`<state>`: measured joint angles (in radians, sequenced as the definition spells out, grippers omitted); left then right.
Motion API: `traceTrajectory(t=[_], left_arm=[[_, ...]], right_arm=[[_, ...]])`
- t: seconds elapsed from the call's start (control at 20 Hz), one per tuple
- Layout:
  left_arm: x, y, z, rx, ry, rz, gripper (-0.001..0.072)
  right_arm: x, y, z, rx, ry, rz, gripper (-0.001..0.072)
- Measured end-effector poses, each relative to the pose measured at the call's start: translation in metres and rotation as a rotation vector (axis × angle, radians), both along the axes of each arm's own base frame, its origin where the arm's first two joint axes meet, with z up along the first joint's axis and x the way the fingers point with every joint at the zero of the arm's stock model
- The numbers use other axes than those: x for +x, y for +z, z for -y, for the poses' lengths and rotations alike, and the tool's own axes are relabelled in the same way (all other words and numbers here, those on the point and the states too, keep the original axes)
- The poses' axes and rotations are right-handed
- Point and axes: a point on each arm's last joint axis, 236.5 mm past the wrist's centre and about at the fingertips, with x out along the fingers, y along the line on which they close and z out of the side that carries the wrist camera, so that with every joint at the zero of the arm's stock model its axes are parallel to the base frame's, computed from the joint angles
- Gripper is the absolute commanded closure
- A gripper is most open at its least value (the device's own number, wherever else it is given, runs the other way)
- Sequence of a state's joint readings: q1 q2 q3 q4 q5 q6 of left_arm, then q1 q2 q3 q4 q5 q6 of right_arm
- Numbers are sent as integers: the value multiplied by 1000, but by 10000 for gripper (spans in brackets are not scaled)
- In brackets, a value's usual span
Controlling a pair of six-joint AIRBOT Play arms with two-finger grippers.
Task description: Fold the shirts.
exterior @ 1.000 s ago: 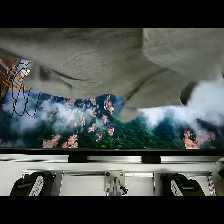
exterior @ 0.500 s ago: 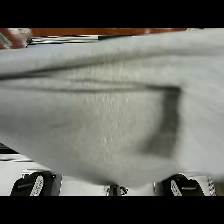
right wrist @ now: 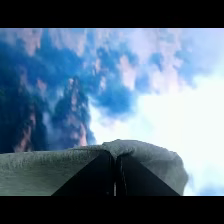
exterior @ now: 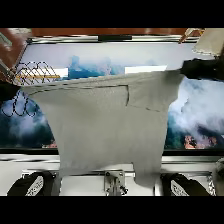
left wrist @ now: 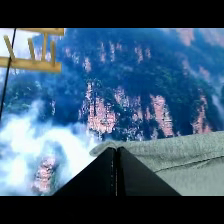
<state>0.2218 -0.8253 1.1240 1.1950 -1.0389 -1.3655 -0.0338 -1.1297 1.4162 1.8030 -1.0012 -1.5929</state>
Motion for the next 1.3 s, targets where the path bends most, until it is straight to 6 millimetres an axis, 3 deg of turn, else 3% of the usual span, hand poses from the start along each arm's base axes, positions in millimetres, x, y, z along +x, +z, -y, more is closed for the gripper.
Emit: traceTrajectory(t=[0.2,0.3,0.45,0.5,0.55,0.6,0.7,0.75,0.85,1.05,1.15,1.3], left_arm=[[60,-62,-6,-103,38,-75,679],[83,-88,-5,-174,65,-97,678],[102,-130,4,-243,76,-163,662],[105,-142,9,-256,74,-188,510],[106,-154,14,-268,69,-216,237],[106,-164,18,-284,68,-243,31],[98,-175,24,-315,58,-310,59],[90,-179,24,-328,48,-358,108],[60,-190,17,-327,18,-498,123],[-37,-223,5,-354,-20,-854,103],[-77,-239,15,-401,-31,-964,104],[-118,-259,41,-504,-60,-1043,104]], right_arm=[[86,-51,-12,215,-90,79,652],[109,-78,-12,267,-130,80,652],[121,-127,-19,294,-148,4,638],[122,-140,-21,299,-148,-23,496],[120,-151,-24,300,-144,-52,196],[118,-159,-26,298,-138,-76,124],[110,-162,-26,279,-105,-118,125],[103,-160,-21,258,-86,-141,125],[83,-158,1,185,-59,-203,126],[14,-183,60,76,-59,-466,126],[-17,-195,74,95,-66,-581,126],[-46,-209,79,154,-73,-685,126]])
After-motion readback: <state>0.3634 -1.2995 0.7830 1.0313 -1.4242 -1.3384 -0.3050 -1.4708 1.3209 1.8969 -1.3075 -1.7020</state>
